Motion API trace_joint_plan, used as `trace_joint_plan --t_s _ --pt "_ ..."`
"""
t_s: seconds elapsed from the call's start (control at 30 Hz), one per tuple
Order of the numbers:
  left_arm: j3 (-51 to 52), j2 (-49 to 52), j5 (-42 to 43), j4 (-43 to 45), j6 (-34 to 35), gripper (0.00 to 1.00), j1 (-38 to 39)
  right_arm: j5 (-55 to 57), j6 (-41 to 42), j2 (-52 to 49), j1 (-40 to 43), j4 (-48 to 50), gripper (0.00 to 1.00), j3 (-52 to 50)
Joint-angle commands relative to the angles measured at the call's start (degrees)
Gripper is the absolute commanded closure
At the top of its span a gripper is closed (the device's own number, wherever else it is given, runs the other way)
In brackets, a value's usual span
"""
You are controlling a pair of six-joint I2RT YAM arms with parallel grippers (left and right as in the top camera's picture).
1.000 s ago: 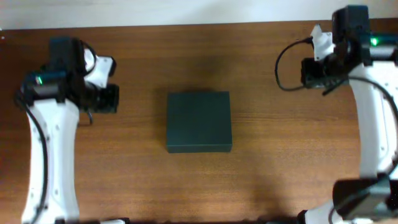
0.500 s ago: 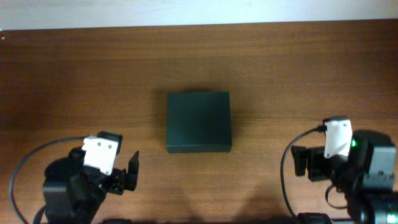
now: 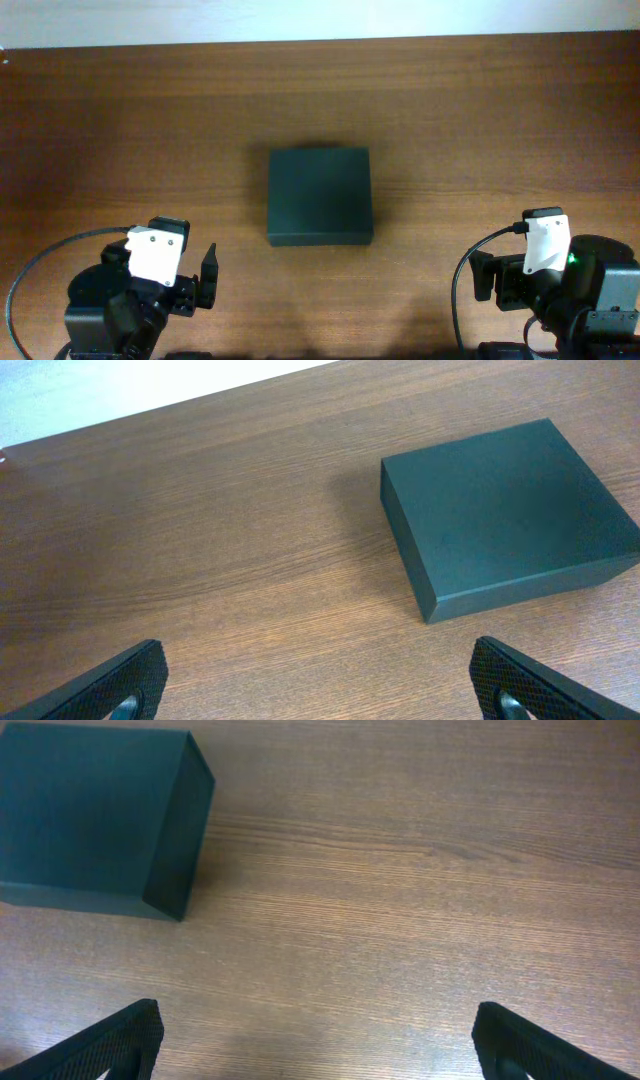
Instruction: Pack container
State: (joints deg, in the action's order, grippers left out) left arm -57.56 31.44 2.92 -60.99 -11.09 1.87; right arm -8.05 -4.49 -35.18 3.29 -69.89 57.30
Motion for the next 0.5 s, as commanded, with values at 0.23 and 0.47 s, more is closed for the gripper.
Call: trace_joint_plan --t_s 0.23,0.47 --pt "0.5 -0.2 -0.6 0.1 -0.1 0.01 0.2 0.1 0.4 9.5 -0.9 0.1 0.01 -0.5" --pt "0.5 -0.2 -0.6 0.1 -0.1 0.01 0.2 1.2 0.5 29.0 -1.0 20.2 0.01 -9.0"
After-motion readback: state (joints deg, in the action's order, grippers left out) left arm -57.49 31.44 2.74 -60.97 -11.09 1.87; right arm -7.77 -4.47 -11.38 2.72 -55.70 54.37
